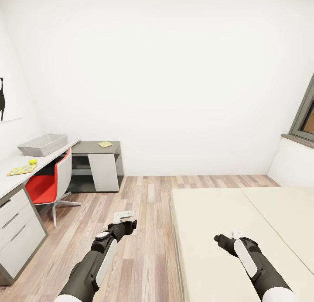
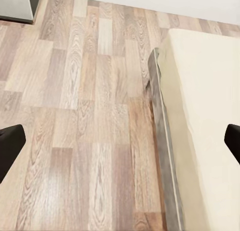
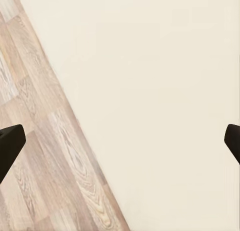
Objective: Put all the toys in the child's room - the three board games (two on the bed and one on the table), the two jigsaw puzzles on the table, and the tennis ball on the table - inside the toy box on the table in the child's room.
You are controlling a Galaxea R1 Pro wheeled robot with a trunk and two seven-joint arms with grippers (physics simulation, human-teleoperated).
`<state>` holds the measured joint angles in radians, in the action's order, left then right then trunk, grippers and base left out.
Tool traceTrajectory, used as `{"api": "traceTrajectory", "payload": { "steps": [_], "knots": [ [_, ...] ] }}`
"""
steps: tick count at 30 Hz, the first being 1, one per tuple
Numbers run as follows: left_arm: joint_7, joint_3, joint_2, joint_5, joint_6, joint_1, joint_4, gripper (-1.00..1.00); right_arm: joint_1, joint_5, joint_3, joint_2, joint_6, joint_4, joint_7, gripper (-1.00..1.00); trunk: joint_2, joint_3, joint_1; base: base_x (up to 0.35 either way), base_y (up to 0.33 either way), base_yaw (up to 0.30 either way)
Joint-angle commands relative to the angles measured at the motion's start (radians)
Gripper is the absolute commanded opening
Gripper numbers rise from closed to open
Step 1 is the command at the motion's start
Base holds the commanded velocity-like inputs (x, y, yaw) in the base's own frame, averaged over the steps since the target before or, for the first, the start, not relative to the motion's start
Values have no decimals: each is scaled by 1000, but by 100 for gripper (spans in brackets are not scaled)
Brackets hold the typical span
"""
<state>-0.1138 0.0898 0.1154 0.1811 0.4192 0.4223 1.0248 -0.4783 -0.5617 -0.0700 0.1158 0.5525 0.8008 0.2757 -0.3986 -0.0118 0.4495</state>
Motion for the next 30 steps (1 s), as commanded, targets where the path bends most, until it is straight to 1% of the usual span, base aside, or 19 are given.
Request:
{"api": "traceTrajectory", "payload": {
  "steps": [1, 9, 30],
  "knots": [
    [-9, 2, 0, 11, 4, 1, 1, 100, 0, -11, 1, 0, 3, 1, 8, 100, -1, -1, 1, 0, -75, 0],
    [-9, 2, 0, 11, 4, 0, 1, 100, 0, -11, 1, 1, 3, 2, 8, 100, -1, -1, 1, 0, -94, 0],
    [-9, 2, 0, 11, 4, 1, 1, 100, 0, -11, 0, 1, 3, 1, 8, 100, -1, -1, 1, 0, -151, 0]
  ]
}}
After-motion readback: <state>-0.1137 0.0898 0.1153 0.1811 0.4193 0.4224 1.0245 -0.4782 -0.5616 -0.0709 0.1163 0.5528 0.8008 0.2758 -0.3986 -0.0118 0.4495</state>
